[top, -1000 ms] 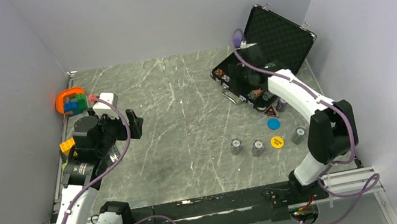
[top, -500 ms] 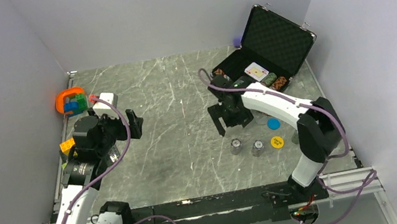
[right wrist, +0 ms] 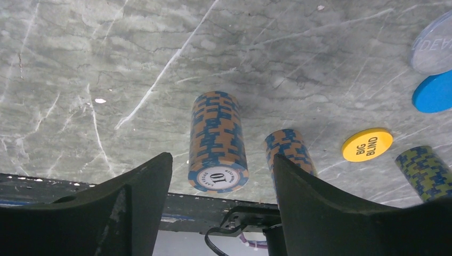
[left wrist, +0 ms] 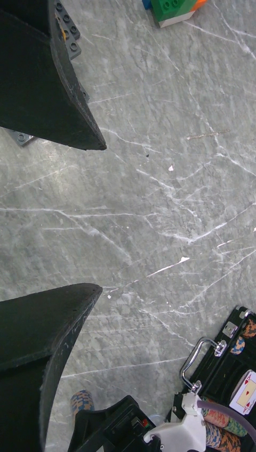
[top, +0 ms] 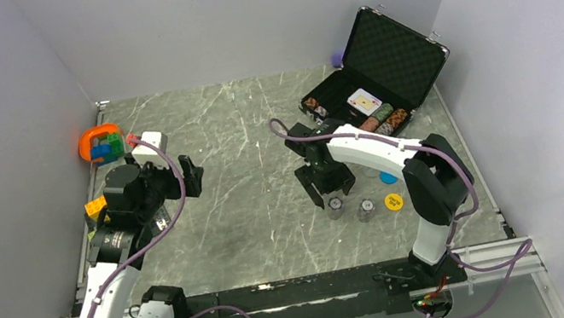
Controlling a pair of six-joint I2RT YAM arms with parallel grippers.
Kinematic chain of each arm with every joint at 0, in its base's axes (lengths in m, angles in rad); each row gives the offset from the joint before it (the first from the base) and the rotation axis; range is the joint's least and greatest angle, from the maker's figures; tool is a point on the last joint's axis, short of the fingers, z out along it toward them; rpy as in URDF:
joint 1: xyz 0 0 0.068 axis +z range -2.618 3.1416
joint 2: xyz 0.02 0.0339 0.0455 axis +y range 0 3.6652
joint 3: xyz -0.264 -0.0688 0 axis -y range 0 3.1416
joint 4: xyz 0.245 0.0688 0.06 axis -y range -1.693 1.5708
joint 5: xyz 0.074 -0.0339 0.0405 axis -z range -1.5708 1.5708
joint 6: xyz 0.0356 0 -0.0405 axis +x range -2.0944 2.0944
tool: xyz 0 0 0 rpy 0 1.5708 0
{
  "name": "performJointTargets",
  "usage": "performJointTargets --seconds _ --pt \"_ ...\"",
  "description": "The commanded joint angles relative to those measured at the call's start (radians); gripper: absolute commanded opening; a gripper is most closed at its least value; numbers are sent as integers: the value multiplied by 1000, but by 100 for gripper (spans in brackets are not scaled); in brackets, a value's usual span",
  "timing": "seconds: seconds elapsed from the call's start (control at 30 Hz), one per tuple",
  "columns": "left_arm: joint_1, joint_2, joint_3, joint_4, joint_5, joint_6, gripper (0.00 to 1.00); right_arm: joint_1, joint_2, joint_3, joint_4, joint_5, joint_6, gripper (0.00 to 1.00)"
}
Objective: Pack up texas hold em set
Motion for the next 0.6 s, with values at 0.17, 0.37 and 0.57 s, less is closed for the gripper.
performJointTargets --seconds 0.17,0.37,0.57 --pt "-4 -4 17 0 -11 0 98 18 -11 -43 -12 -5 0 67" --pt "-4 -5 17 0 -12 0 98 18 -7 -55 1 -18 -4 60" --pt "-4 -6 17 0 -13 0 98 18 -8 -66 12 -29 -15 51"
